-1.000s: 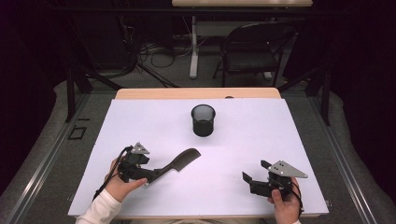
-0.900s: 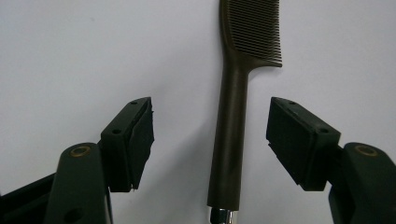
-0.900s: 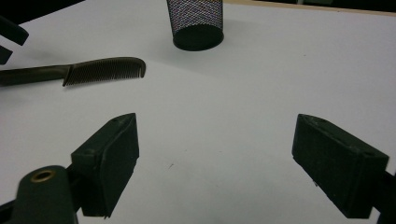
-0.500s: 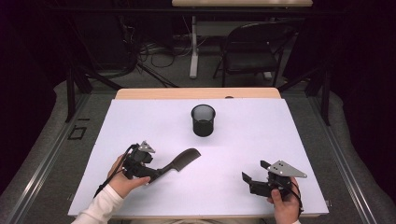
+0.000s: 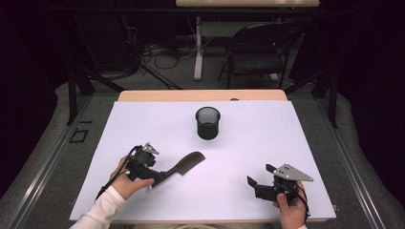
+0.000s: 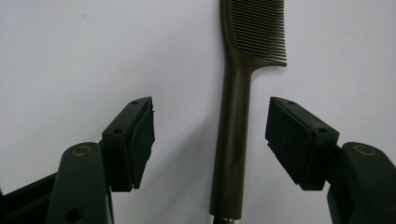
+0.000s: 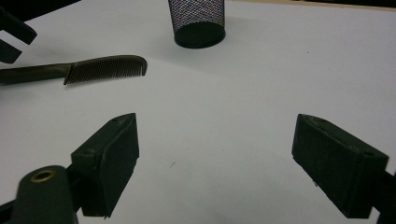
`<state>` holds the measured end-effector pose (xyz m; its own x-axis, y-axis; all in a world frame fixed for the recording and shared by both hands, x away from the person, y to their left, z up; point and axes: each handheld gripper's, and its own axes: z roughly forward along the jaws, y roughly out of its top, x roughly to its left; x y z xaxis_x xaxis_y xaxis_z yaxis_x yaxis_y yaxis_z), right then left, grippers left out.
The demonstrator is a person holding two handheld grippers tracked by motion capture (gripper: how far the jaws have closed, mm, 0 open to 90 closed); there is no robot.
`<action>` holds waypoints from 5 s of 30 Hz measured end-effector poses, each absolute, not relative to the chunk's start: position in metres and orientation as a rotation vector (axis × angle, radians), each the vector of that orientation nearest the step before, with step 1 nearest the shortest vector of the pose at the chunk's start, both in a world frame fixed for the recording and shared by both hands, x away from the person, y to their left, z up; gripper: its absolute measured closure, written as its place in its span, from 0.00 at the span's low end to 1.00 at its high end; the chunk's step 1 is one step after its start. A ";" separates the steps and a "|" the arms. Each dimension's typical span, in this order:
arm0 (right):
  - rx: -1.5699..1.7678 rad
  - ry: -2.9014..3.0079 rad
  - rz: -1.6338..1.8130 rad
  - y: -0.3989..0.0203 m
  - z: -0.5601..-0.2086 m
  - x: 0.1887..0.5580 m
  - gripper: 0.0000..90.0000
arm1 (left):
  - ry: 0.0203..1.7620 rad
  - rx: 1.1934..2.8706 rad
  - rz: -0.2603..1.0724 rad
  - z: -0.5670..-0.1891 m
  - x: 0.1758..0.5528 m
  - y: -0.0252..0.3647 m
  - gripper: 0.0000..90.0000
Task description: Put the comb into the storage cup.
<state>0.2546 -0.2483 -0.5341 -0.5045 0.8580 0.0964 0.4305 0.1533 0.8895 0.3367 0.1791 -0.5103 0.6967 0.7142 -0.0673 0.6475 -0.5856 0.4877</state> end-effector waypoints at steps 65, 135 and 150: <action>1.228 2.021 1.309 -0.249 -0.535 0.256 0.17 | 0.988 2.653 0.104 -0.525 0.349 0.146 0.62; 1.228 2.021 1.313 -0.249 -0.536 0.257 0.17 | 0.960 2.715 0.097 -0.527 0.351 0.136 0.80; 1.228 2.020 1.316 -0.249 -0.537 0.257 0.17 | 0.957 2.716 0.099 -0.526 0.351 0.136 0.81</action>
<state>0.2572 -0.2489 -0.5368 -0.5140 0.8512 0.1058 0.4408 0.1563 0.8839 0.3506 0.1365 -0.5263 0.7809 0.6243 -0.0216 0.6065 -0.7495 0.2652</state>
